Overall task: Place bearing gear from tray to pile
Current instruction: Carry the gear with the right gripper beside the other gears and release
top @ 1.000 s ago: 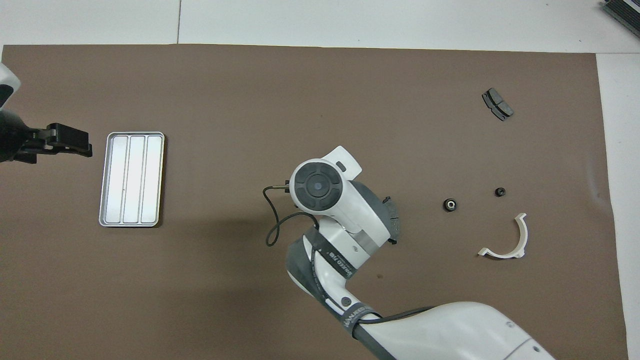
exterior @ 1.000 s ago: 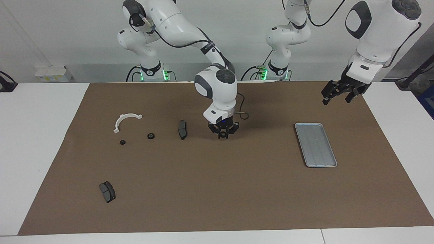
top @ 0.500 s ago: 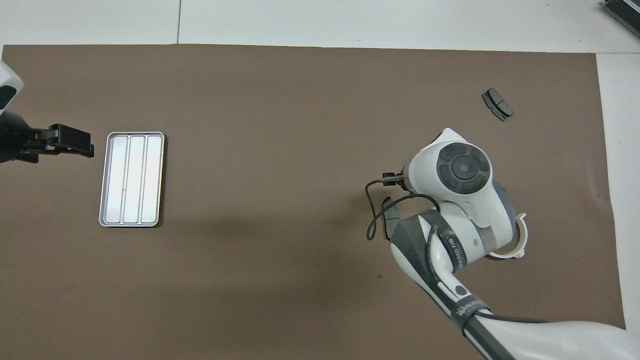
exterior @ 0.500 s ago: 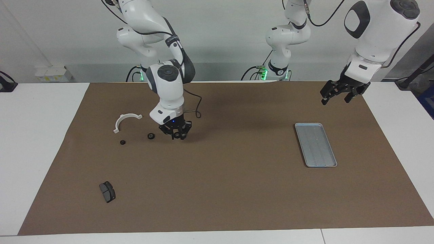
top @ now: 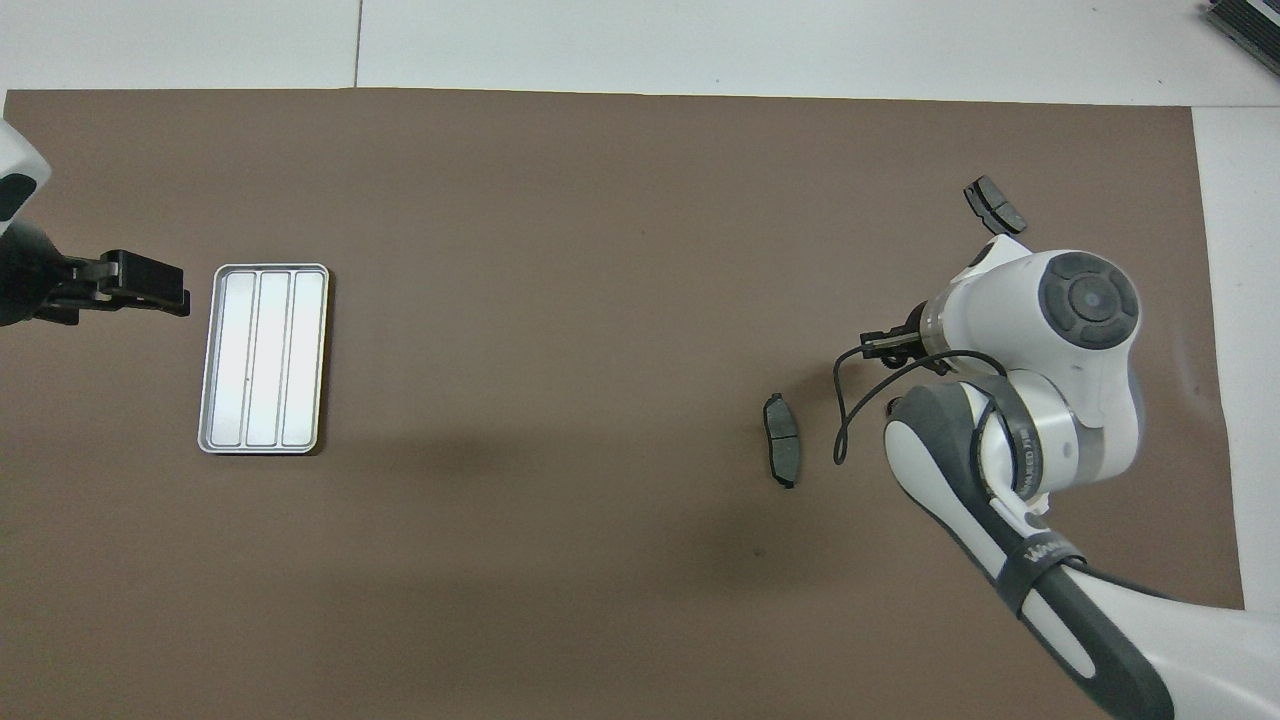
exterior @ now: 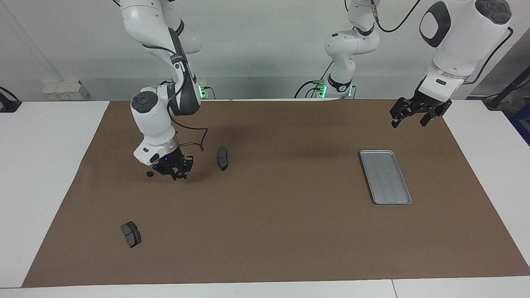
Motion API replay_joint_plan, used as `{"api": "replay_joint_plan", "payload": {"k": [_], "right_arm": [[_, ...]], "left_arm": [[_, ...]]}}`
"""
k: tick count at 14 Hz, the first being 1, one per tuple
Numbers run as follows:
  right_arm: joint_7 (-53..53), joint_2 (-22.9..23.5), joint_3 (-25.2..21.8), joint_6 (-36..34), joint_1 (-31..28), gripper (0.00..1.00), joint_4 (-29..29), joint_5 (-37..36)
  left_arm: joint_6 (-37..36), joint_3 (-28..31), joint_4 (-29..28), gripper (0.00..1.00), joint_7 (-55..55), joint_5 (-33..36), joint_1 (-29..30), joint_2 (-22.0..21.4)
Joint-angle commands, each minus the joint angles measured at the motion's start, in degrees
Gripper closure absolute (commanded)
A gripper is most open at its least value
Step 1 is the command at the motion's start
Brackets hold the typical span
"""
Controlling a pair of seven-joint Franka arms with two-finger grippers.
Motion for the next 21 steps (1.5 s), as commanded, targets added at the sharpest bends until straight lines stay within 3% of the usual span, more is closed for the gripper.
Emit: {"api": "replay_joint_plan", "payload": {"k": [1, 3, 4, 6, 11, 16, 18, 21], "right_arm": [[-1.41, 2.92, 0.73, 2.27, -2.23, 0.92, 2.21, 1.46], [-1.41, 4.15, 0.73, 2.45, -2.67, 0.78, 3.27, 1.38], [-1.33, 4.33, 0.73, 2.45, -3.02, 0.55, 3.54, 1.38], [-0.98, 4.25, 0.73, 2.02, -2.77, 0.0, 3.54, 1.38], [-0.62, -1.28, 0.56, -3.6, -2.06, 0.0, 3.89, 0.59], [5.52, -12.87, 0.56, -17.29, -2.15, 0.0, 4.33, 0.41], [5.97, -16.48, 0.56, -25.98, -2.06, 0.0, 7.56, 0.41], [7.64, -16.06, 0.73, -38.82, -2.06, 0.0, 18.79, 0.32]], "left_arm": [[0.41, 0.02, -2.21, 0.0, 2.66, -0.8, 0.14, -1.9], [0.41, -0.07, -2.12, 0.0, 2.3, -0.8, 0.14, -1.9], [0.41, -0.07, -2.03, 0.0, 2.22, -0.8, 0.14, -1.9], [0.5, -0.07, -1.94, 0.0, 2.13, -0.8, 0.14, -1.9], [0.33, -0.07, -1.86, 0.0, 2.21, -0.8, 0.14, -1.9], [-0.47, 0.02, -1.86, 0.0, 2.3, -0.8, 0.84, -1.99], [-0.38, 0.28, -1.86, 0.0, 2.3, -0.8, 1.02, -1.9], [-0.03, 0.46, -1.86, 0.0, 2.39, -0.8, 1.11, -1.9]]}}
